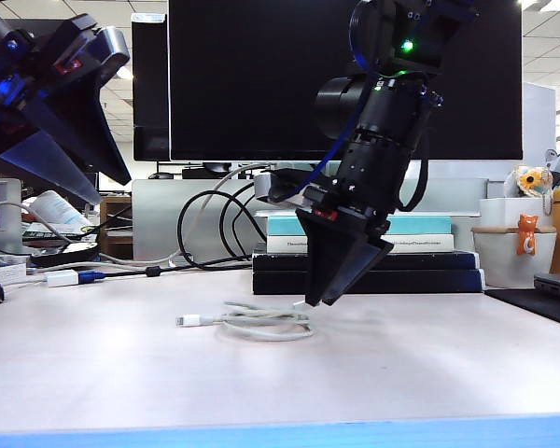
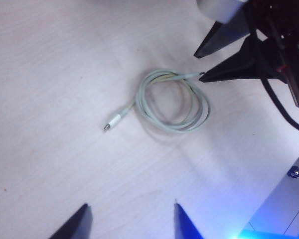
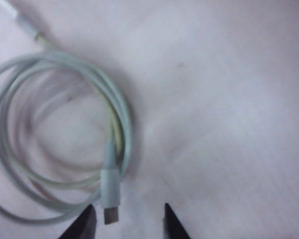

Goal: Unfold the white charging cable into a straight cable.

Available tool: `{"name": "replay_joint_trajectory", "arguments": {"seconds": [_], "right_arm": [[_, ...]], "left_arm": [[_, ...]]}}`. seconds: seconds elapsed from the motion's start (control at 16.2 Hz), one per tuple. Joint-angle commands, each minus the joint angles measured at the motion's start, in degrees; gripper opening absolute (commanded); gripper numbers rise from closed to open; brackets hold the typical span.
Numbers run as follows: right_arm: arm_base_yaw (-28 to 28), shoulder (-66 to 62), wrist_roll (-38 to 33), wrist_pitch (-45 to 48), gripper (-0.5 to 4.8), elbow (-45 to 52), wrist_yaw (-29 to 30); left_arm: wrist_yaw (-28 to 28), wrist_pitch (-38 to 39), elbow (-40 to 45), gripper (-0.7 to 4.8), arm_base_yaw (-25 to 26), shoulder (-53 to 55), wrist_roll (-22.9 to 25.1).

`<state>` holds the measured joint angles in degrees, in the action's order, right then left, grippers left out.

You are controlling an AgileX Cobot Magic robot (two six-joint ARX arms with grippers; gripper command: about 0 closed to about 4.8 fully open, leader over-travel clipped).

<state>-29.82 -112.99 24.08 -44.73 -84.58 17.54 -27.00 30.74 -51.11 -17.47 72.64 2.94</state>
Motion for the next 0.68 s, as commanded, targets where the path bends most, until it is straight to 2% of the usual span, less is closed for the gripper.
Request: {"name": "replay_joint_trajectory", "arguments": {"seconds": [0.06,0.68], "right_arm": [[-0.1,0.2,0.4,0.2,1.76,-0.2,0.0],[-0.4,0.1,-0.5,1.2,1.65,-0.2,1.0]], "left_arm": [[-0.5,-0.6,-0.2,2.2,0.0,-0.2,0.0],[-1.5,-1.1,-0.2,2.2,0.0,-0.2,0.0]]}}
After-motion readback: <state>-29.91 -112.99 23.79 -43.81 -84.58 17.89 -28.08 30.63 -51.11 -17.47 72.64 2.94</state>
